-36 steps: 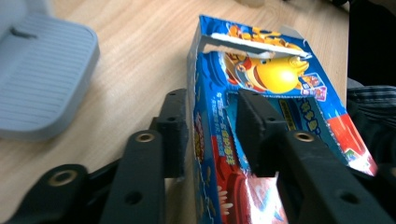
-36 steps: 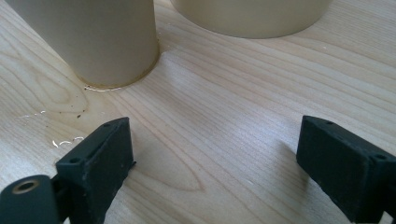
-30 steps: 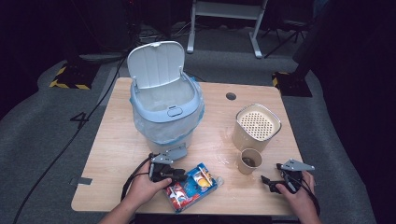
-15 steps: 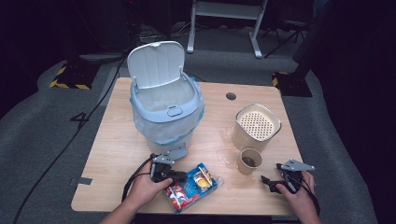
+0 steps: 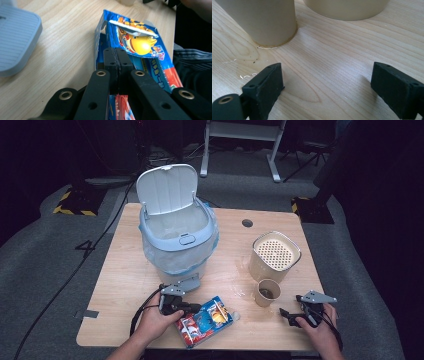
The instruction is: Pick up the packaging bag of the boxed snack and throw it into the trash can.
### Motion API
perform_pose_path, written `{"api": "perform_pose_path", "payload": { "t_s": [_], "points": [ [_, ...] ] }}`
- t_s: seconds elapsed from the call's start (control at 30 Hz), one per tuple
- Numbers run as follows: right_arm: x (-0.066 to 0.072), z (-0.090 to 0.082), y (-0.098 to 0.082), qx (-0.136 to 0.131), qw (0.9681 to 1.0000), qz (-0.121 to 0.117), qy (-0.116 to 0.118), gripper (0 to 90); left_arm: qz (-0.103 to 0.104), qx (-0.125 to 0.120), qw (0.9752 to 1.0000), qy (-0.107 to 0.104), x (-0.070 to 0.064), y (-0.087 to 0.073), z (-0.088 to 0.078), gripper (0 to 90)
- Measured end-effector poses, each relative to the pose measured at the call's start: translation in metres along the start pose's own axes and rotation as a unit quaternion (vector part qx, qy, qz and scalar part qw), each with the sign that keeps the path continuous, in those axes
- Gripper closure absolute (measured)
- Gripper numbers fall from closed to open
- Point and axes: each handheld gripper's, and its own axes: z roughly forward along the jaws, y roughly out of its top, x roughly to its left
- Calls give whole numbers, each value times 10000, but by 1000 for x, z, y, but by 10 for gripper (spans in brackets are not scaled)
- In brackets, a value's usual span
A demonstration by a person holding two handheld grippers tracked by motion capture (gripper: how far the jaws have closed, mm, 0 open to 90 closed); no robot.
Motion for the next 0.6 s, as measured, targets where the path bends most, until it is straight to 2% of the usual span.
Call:
{"api": "perform_pose_path", "payload": {
  "t_s": [0.13,0.33,0.6],
  "points": [
    [0,0,0,-2,10000,1,-2,108,48,-95,9999,-49,-3,2,-3,894],
    [0,0,0,-1,10000,3,-2,108,258,-285,9991,-191,-13,9,-11,897],
    [0,0,0,-1,10000,4,-1,108,504,-664,9964,-148,-20,22,-28,899]
  ]
}}
